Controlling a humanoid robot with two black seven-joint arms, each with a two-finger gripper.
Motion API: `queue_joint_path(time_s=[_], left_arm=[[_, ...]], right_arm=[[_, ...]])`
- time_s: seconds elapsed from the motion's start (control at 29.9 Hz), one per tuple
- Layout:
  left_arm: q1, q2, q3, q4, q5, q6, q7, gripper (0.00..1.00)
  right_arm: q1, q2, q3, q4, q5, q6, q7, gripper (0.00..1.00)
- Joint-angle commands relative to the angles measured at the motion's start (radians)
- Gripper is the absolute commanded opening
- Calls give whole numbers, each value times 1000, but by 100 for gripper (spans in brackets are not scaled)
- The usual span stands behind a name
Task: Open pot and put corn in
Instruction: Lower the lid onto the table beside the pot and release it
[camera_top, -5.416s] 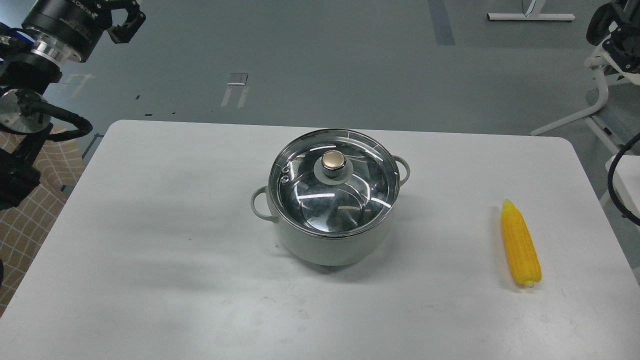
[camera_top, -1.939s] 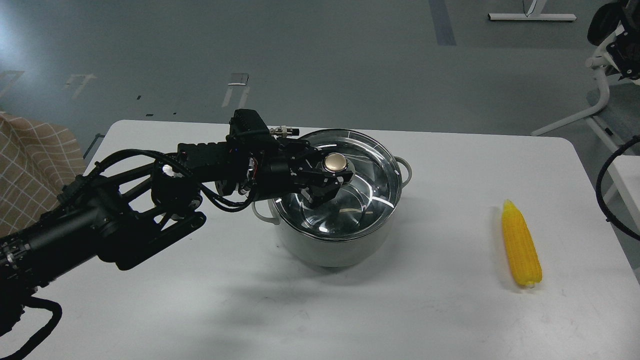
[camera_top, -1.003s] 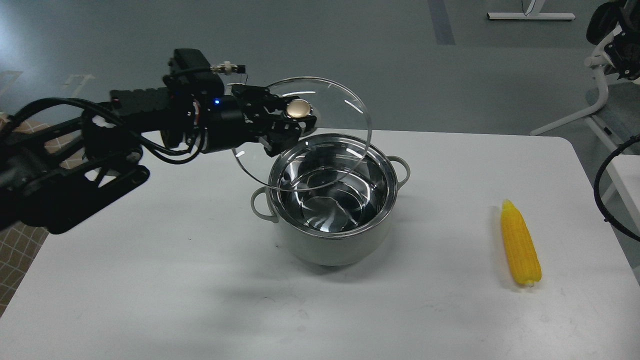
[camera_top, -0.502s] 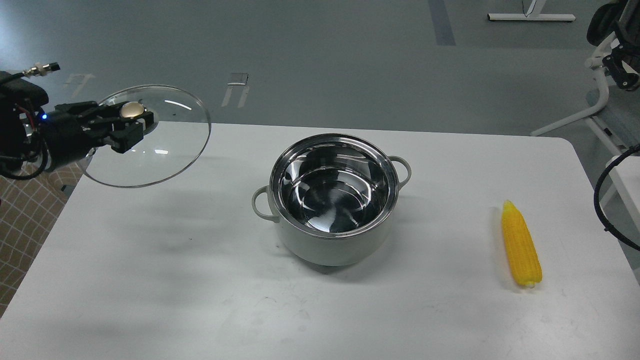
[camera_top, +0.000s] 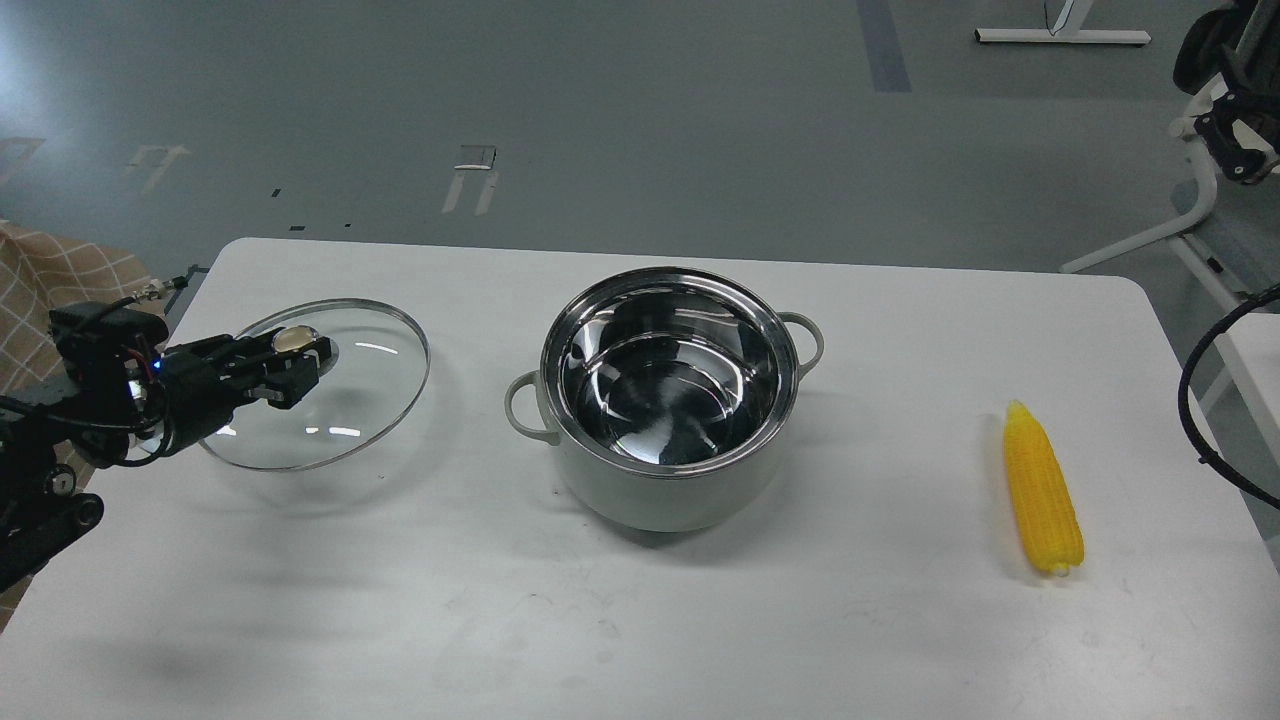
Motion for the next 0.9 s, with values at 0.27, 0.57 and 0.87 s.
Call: queue_joint_path(time_s=[0.27,0.57,0.87], left_arm=[[25,-27,3,69,-3,17,-33,57],[26,-27,3,69,-8,24,-42,72],[-71,-16,-50,66,-220,58,-71,79]], right_arm=[[-51,8,6,37,0,0,0,100],[-62,19,-4,63,-2,0,-2,100],[-161,-80,-53,145,-236,0,0,100]])
